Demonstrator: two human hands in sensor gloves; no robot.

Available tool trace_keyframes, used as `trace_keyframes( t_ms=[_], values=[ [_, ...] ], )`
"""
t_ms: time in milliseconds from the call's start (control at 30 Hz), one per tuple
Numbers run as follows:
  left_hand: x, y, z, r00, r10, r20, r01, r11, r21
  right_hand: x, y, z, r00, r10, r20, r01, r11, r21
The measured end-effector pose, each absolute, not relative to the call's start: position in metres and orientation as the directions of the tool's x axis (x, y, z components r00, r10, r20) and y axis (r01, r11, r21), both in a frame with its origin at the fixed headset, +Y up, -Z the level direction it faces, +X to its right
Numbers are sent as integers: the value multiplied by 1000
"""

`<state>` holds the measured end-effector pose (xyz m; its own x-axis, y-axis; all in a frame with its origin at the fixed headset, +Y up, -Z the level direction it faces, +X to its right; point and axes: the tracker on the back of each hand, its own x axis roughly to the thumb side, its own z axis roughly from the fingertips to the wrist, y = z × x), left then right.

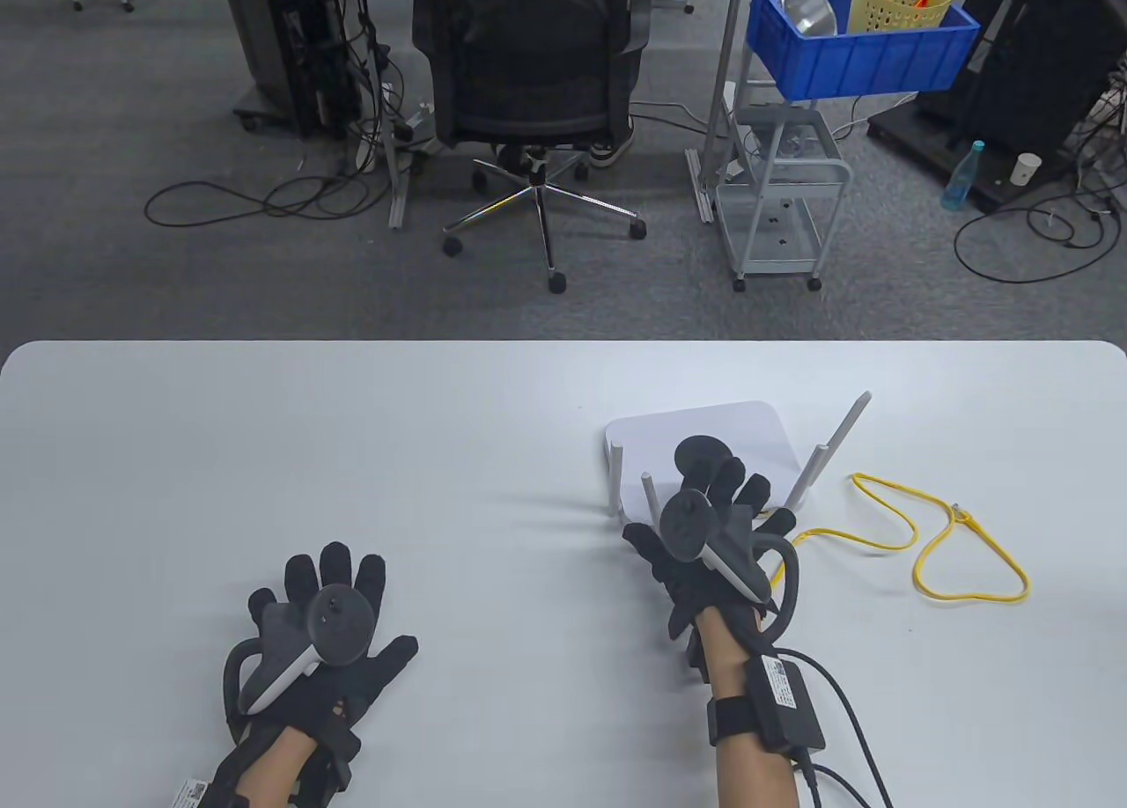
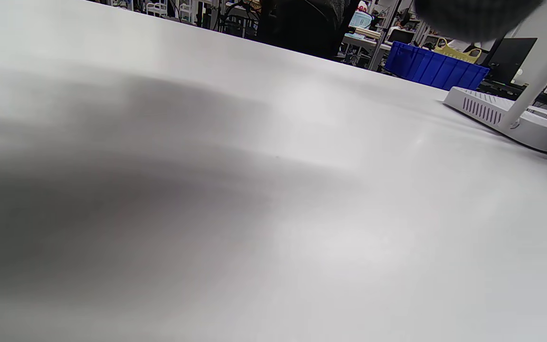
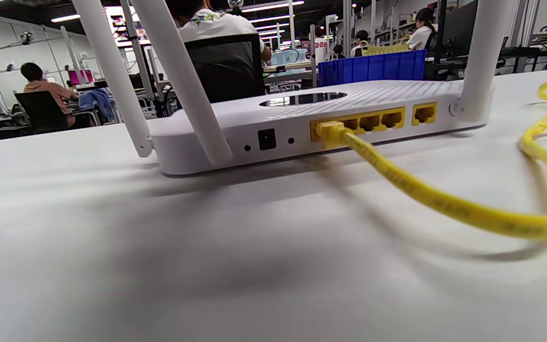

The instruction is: Remove ethernet cable from router with right hand

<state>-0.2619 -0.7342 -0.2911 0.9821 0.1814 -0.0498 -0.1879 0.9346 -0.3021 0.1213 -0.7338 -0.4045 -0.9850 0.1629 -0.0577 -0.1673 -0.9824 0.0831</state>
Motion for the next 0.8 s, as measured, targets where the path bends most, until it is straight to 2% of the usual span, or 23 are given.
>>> trace_keyframes(
  t_ms=[133, 367, 467, 567, 800],
  values=[
    [-259, -736, -292, 983, 180, -45, -185, 933, -310, 123, -744, -419, -969, 230, -94, -238, -967, 91],
    [-250, -739, -293, 985, 169, -23, -167, 934, -315, 124, -765, -439, -957, 267, -115, -280, -953, 116],
    [-248, -741, -295, 985, 171, -25, -169, 932, -320, 122, -774, -445, -946, 294, -135, -314, -934, 168],
    [-247, -743, -297, 985, 171, -33, -172, 930, -326, 118, -772, -446, -956, 253, -147, -275, -949, 156],
    [-248, -743, -296, 984, 173, -35, -175, 932, -318, 115, -773, -443, -946, 260, -193, -293, -941, 167]
  ],
)
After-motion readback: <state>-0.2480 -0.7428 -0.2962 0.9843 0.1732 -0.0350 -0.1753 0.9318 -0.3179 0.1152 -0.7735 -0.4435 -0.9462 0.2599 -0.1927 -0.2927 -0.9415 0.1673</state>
